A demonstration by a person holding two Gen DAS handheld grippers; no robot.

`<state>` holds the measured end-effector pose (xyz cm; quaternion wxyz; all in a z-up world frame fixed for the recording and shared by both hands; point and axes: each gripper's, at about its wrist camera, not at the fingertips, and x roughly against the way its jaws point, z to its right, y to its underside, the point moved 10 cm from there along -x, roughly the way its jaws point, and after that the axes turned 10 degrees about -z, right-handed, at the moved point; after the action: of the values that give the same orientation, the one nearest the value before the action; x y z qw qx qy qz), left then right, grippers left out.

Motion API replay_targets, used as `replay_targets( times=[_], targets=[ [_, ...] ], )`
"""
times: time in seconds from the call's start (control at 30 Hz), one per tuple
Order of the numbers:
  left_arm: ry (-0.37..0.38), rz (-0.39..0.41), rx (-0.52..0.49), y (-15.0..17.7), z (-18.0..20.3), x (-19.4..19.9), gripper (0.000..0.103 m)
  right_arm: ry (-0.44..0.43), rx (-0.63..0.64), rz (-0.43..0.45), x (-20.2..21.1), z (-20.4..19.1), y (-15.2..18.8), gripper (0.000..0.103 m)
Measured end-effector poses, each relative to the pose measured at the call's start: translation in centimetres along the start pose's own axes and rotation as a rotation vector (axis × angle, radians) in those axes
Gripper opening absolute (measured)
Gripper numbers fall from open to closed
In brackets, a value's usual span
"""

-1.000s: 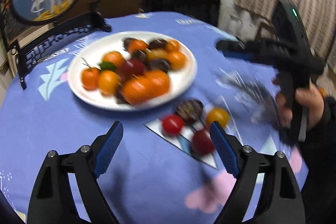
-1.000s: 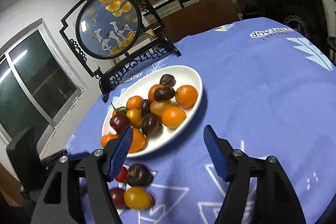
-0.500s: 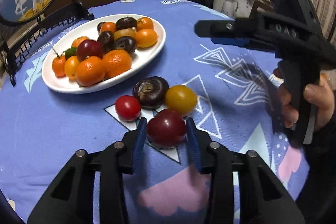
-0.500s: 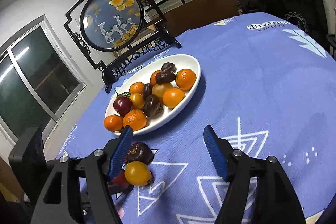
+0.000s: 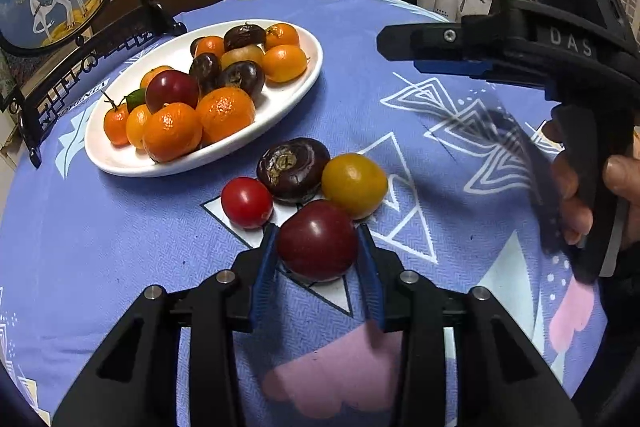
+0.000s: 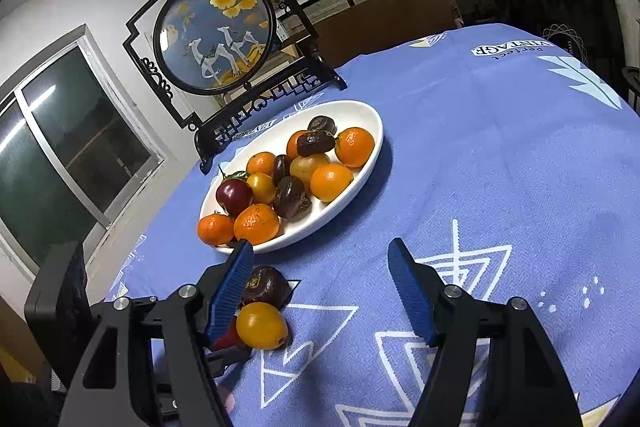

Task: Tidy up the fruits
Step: 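Grasp a red plum with the left tool while the right tool grasps a yellow tomato, then carry the plum and yellow tomato over the white plate and release them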

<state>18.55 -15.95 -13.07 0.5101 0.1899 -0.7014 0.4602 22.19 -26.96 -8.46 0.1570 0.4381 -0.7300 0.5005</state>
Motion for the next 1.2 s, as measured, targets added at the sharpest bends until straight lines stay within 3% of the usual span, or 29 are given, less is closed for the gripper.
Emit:
replay_targets(
  times=[0.17, 0.27, 0.43, 0.57, 0.7, 0.73, 0.8, 0.83, 1.2],
  targets=[
    [0.007, 0.009, 0.014, 0.0, -0.3, 0.3, 0.037, 0.002, 0.006, -0.004, -0.1, -0.1, 0.1, 0.07],
    [0.037, 0.07, 0.064, -0.2, -1.5, 1.9, 0.037, -0.008, 0.016, -0.014, -0.2, -0.3, 0.2, 0.07],
    [-0.018, 0.192, 0.224, 0.3, -7.6, 5.2, 0.037, -0.102, 0.131, -0.121, -1.5, -3.4, 2.0, 0.077],
    [-0.049, 0.178, 0.328, 1.6, -11.2, 5.0, 0.037, -0.016, 0.279, -0.233, -3.6, -5.4, 4.3, 0.078],
    [-0.083, 0.174, 0.3, 1.4, -10.7, 4.8, 0.037, 0.036, 0.366, -0.266, -4.4, -6.6, 5.3, 0.078],
    [-0.087, 0.17, 0.29, 1.4, -10.5, 4.7, 0.037, 0.048, 0.372, -0.278, -4.6, -6.7, 5.5, 0.075],
    [-0.099, 0.167, 0.282, 1.2, -10.4, 4.5, 0.037, 0.057, 0.364, -0.313, -5.3, -6.4, 5.8, 0.043],
    [-0.096, 0.168, 0.281, 1.3, -10.4, 4.4, 0.037, 0.057, 0.354, -0.334, -5.6, -6.3, 6.1, 0.037],
    [-0.077, 0.166, 0.292, 1.5, -10.4, 4.4, 0.037, 0.013, 0.304, -0.28, -4.5, -6.2, 5.4, 0.037]
  ],
)
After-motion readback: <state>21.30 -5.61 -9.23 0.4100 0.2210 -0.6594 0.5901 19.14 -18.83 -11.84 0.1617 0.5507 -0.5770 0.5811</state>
